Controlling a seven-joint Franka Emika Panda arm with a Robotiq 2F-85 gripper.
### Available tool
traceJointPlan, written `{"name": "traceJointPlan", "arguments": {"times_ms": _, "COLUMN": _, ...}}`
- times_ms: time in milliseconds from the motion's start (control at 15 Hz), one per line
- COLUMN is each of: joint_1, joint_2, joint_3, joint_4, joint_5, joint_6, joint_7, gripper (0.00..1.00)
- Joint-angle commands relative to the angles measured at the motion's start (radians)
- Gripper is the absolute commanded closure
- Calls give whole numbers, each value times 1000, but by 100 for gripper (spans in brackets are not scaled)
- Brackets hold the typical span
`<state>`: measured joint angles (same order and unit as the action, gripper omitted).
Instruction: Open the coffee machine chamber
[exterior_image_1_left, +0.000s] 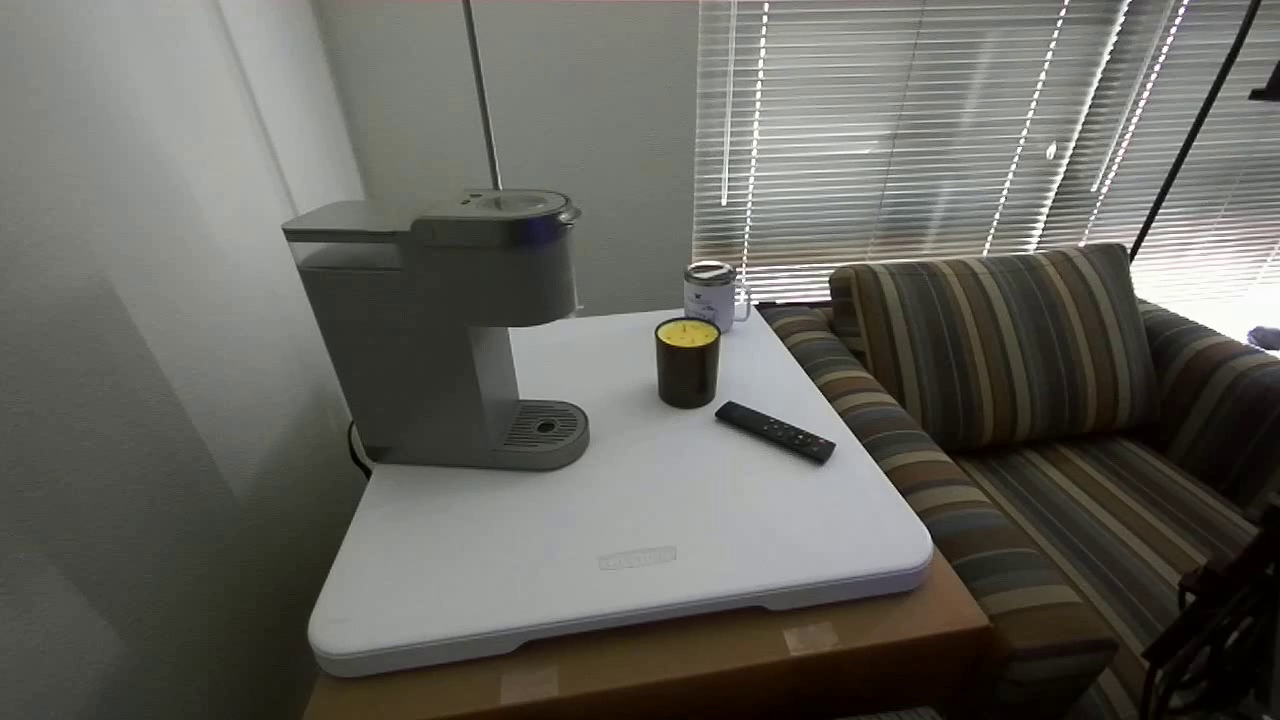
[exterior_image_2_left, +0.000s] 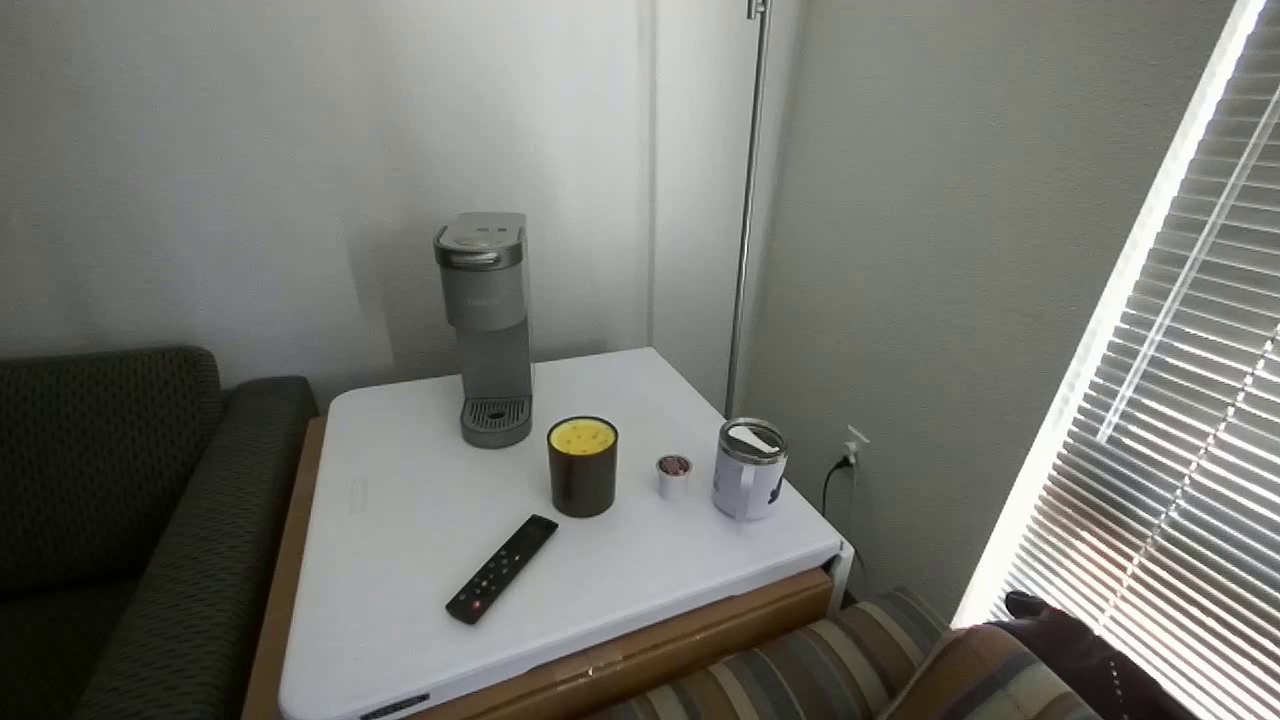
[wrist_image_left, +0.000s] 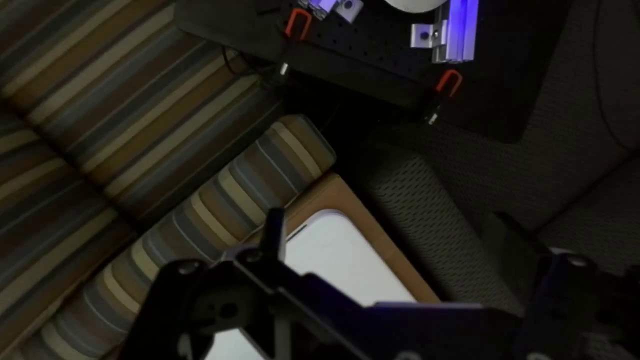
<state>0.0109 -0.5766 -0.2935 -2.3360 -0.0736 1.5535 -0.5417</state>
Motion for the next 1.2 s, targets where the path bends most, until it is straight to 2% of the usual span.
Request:
{"name": "traceJointPlan", "arguments": {"times_ms": 0, "joint_1": 46, "joint_2": 113, "joint_3": 0, "joint_4": 14, "joint_5": 89, "joint_6": 60, "joint_7": -115, "gripper": 0}}
{"name": "traceJointPlan", "arguments": {"times_ms": 333, "joint_1": 68, "joint_2": 244, "joint_3": 46, "joint_4": 34, "joint_5": 179, "joint_6": 115, "joint_7": -216, "gripper": 0}}
{"name": "traceJointPlan", "arguments": {"times_ms": 867, "joint_1": 75, "joint_2": 409, "joint_3": 171, "joint_4": 110, "joint_5": 228, "joint_6": 191, "joint_7": -224, "gripper": 0}}
{"name": "traceJointPlan", "arguments": {"times_ms": 933, "joint_1": 52, "joint_2": 354, "joint_3": 172, "joint_4": 65, "joint_5": 214, "joint_6": 184, "joint_7": -194, "gripper": 0}}
{"name": "traceJointPlan", "arguments": {"times_ms": 1133, "joint_1": 59, "joint_2": 391, "joint_3": 198, "joint_4": 93, "joint_5": 213, "joint_6": 184, "joint_7": -194, "gripper": 0}}
